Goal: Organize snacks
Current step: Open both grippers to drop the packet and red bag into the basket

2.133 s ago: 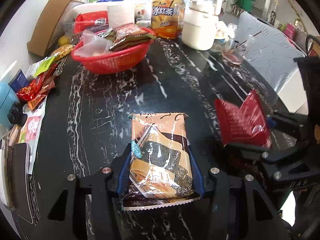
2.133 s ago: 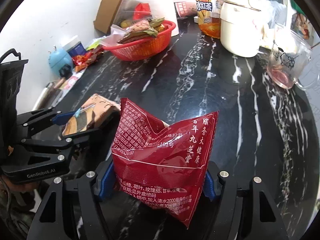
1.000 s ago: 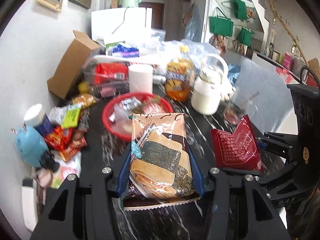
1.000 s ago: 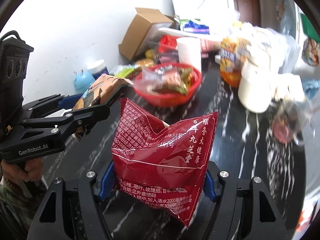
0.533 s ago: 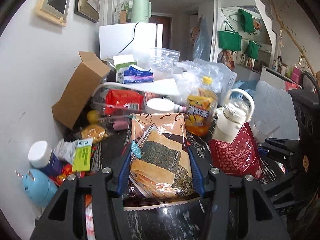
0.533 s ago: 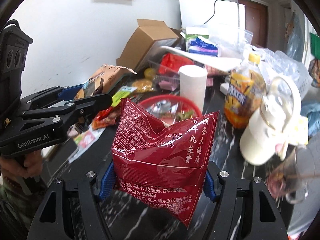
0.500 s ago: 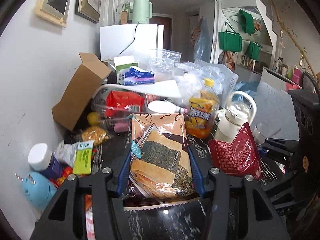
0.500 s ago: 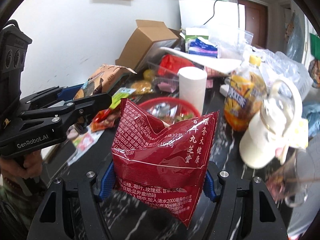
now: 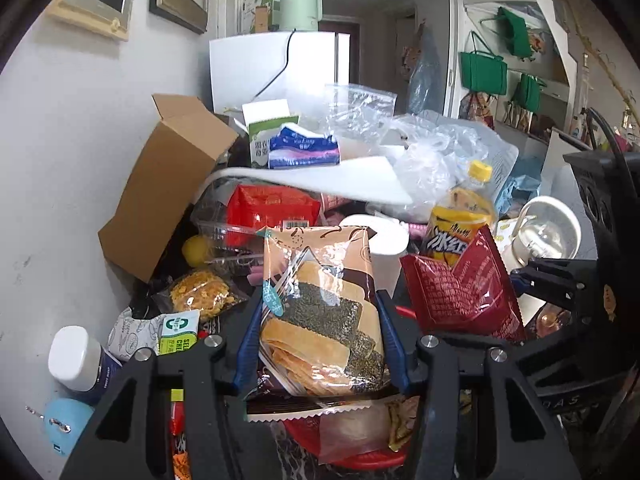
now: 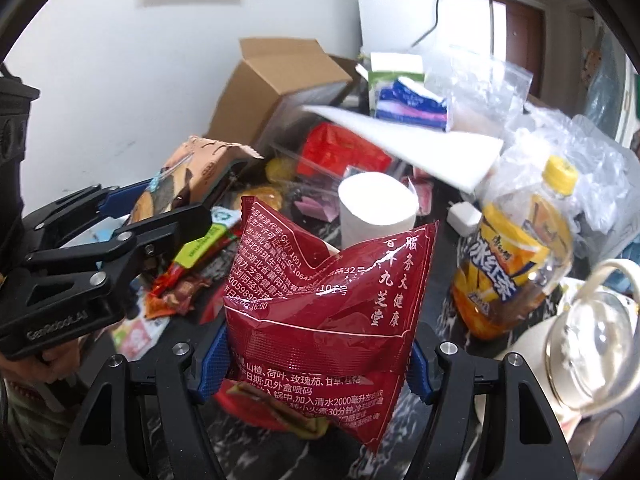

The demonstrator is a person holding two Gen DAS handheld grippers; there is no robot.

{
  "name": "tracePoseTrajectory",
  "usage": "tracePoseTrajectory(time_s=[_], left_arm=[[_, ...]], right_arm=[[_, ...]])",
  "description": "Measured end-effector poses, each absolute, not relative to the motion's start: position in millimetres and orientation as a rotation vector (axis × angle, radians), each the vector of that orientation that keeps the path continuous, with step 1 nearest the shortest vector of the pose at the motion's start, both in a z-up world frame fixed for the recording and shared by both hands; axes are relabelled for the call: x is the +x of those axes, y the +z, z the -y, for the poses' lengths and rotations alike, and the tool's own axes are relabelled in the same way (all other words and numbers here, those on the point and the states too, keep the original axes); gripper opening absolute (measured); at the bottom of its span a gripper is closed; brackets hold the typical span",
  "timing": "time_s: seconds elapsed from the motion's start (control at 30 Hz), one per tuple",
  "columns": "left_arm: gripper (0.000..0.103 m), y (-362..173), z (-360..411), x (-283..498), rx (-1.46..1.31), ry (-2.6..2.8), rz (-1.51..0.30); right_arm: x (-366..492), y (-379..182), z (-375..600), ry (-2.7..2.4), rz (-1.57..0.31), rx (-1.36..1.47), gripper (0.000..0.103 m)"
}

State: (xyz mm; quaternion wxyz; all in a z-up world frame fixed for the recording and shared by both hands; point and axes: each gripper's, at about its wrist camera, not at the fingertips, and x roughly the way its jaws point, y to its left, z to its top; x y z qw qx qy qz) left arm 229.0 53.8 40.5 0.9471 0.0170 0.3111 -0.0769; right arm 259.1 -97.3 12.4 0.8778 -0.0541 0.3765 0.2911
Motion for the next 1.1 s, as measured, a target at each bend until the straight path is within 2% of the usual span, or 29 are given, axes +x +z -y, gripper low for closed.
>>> tracePoseTrajectory(time_s=[0.23, 0.53, 0.77, 1.1], left_arm=[[0.051, -2.9, -53.4, 257.5, 0.005, -0.182, -0.800], [0.051, -25.9, -56.6, 267.2, -0.014, -0.202, -0.893], [0.051, -50.5, -68.8, 281.6, -0.094, -0.272, -1.053], [0.051, -43.1, -64.0, 276.8, -0.053, -0.268, -1.027]], right_arm=[[283.0, -22.6, 93.2, 0.602, -0.891, -0.116, 0.071], [275.9, -26.4, 82.5, 0.642, -0.886, -0.134, 0.072], [281.3, -33.8, 74.6, 0.635, -0.891, -0.125, 0.072], [282.3, -37.1, 75.8, 0.633, -0.912, -0.131, 0.077]])
